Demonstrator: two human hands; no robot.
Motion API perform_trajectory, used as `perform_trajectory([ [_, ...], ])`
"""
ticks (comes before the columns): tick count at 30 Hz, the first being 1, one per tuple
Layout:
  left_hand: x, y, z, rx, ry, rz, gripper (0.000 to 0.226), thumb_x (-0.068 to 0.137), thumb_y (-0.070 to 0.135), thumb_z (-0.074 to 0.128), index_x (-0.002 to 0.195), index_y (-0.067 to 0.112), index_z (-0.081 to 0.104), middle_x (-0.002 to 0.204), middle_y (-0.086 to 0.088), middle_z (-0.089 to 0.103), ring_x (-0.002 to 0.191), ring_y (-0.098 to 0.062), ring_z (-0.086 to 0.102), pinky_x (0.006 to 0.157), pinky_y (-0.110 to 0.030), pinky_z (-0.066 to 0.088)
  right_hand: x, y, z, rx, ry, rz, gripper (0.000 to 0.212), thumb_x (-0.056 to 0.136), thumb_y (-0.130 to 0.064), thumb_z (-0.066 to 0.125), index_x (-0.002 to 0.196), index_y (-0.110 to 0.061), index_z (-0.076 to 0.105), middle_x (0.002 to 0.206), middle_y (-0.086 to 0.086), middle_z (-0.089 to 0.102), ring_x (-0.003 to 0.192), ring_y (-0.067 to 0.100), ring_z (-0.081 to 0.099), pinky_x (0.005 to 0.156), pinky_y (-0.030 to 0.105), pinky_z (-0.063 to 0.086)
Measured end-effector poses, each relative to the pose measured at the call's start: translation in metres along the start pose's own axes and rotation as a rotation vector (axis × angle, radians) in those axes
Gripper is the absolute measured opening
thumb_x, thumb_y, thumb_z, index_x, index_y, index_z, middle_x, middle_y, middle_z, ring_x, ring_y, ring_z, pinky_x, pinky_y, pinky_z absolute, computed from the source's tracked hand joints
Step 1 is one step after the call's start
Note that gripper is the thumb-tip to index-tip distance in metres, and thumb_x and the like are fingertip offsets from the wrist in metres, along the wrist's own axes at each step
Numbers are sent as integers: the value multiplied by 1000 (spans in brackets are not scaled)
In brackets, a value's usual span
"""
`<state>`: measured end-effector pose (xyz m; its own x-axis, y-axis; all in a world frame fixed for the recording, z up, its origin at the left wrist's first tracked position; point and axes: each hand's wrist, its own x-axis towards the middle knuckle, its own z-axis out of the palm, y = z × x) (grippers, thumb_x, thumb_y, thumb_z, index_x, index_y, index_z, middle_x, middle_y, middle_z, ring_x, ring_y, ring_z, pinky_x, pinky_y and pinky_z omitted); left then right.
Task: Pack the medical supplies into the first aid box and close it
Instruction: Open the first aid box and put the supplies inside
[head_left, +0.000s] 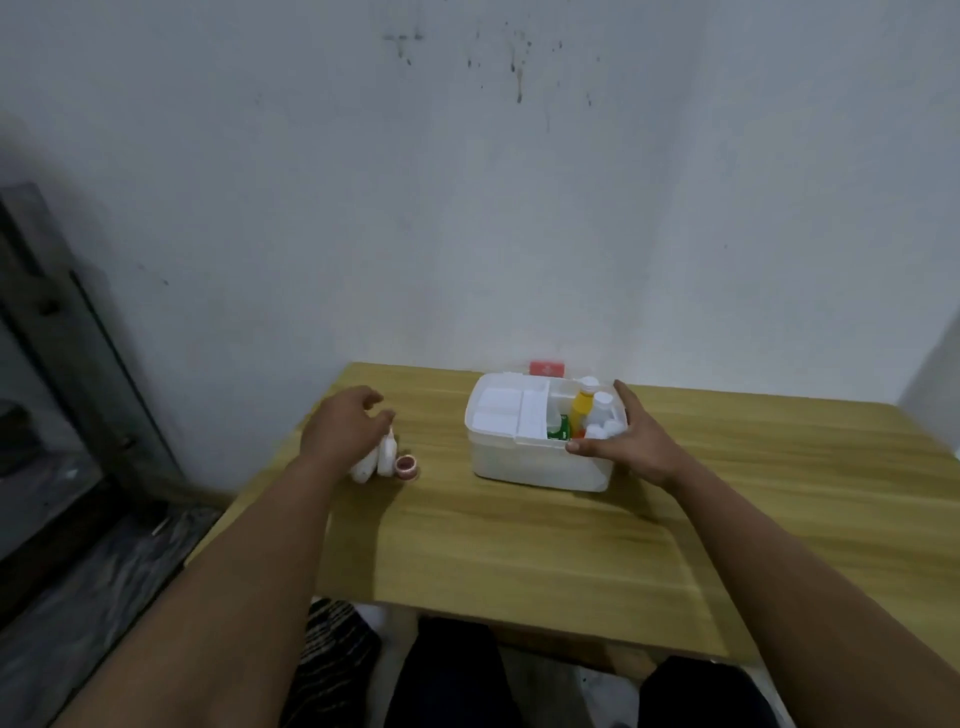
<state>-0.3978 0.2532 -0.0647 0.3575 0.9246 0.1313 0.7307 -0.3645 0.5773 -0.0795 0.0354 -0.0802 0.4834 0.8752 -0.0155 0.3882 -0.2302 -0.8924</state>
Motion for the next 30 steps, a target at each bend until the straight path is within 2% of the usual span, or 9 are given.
perform_trajectory([
  [4,0,-25,-4,59,-189,-121,67,88,36,73,150,19,55,151,-9,56,135,-27,55,106,-36,45,3,4,1,29,7,-12,153,42,-58,94,163,-26,8,152,-4,40,126,16,46,102,32,43],
  [6,-2,-30,-1,35,-269,-129,77,85,29,76,155,16,48,153,-10,54,136,-28,55,99,-32,45,4,6,0,18,6,-18,149,45,-57,95,163,-27,9,155,-2,39,128,18,47,105,35,44],
  [8,-5,-33,4,73,-281,-112,69,86,27,76,149,12,54,145,-11,60,128,-29,59,90,-30,43,5,8,1,0,9,-20,145,49,-54,95,163,-28,9,158,2,38,128,19,47,106,38,46],
  [12,-5,-41,8,147,-200,-76,53,92,38,68,139,13,62,138,-12,65,122,-30,62,93,-36,48,5,8,3,2,30,-35,138,55,-47,93,163,-26,10,158,4,38,125,19,47,104,36,46],
  [16,-4,-42,7,256,-81,-15,55,88,46,72,136,21,62,137,-7,58,127,-29,54,93,-40,50,5,9,1,-2,24,-35,147,45,-60,93,163,-29,10,155,1,41,125,19,49,102,36,47],
  [20,-5,-40,12,294,-17,36,27,87,43,70,108,26,72,108,1,63,104,-23,61,75,-33,45,5,8,2,-3,26,-30,140,53,-51,93,163,-28,10,157,2,40,126,20,48,105,38,47],
  [24,-8,-33,19,270,-20,40,18,86,43,69,91,26,72,98,1,71,93,-24,66,74,-33,49,4,8,2,-7,23,-26,141,51,-52,92,163,-28,10,157,4,40,128,22,48,106,40,47],
  [26,-8,-30,21,238,-8,41,20,90,48,65,82,30,68,92,5,67,94,-24,66,71,-32,46,4,8,2,-3,25,-21,142,50,-53,92,163,-28,10,157,4,40,130,23,48,107,41,47],
  [30,-6,-22,22,205,-28,18,31,86,60,66,84,29,71,92,7,67,90,-20,65,72,-32,49,4,7,2,-8,21,-28,140,52,-52,92,163,-28,10,158,5,40,131,24,48,107,42,47],
])
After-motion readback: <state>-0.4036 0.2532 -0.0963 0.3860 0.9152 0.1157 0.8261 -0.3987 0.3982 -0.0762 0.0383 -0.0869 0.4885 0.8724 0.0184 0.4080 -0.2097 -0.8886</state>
